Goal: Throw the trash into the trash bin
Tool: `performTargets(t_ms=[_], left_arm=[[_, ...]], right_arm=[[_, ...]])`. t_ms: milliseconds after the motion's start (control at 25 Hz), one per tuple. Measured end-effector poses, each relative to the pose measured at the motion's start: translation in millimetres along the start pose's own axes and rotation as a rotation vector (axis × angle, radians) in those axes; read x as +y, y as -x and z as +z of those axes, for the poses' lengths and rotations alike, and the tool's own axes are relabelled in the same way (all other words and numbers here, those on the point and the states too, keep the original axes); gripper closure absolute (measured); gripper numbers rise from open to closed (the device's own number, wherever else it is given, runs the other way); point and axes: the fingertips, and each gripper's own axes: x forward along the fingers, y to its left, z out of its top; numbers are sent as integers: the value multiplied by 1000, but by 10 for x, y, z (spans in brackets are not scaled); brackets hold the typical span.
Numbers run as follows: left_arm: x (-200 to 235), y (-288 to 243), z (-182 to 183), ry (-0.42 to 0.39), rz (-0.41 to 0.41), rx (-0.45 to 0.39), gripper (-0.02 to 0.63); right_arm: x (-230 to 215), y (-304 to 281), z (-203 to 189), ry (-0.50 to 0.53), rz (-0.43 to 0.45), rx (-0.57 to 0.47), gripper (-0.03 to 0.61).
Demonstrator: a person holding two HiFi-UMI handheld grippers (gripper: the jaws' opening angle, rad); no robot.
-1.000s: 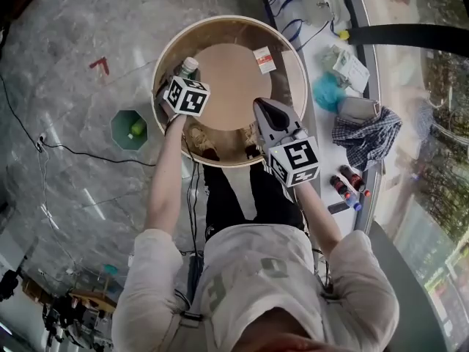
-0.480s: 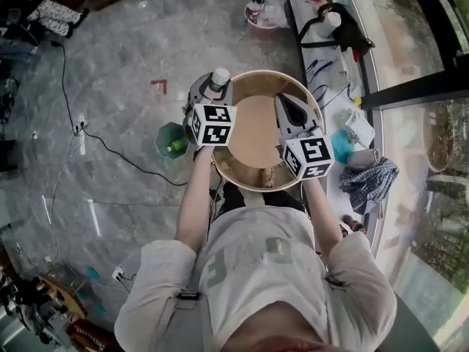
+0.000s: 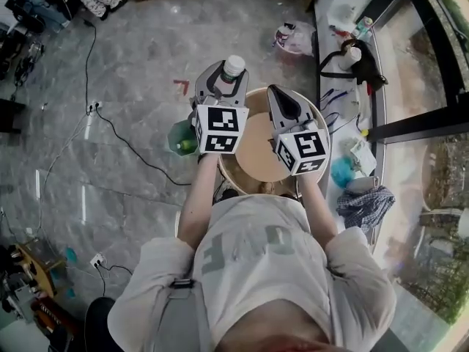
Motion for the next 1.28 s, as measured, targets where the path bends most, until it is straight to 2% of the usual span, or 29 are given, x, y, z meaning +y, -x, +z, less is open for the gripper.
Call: performTargets(t_ms=[280,600,800,960,1160,1280], left_arm=[[257,126,-249,61,30,11,413],[1068,197,-1138,163,182,90,413],[1685,284,-2087,247,266,125,413],[2087,333,-2902,261,306,152,413],[2436,274,-3985,334,321,124,413],[2503,177,-4546,383,351,148,413]], right_arm=[[257,-158,-191,3,60,53,563],[531,-569,-624,2,127,191,563],[971,-898,-1094,-41,234,305,563],[1349,-1200,-1596,-57,283,421,563],[1912,-1565,-2313,-119,343,551,563],[2174,-1687,-2629,-144,394,597,563]])
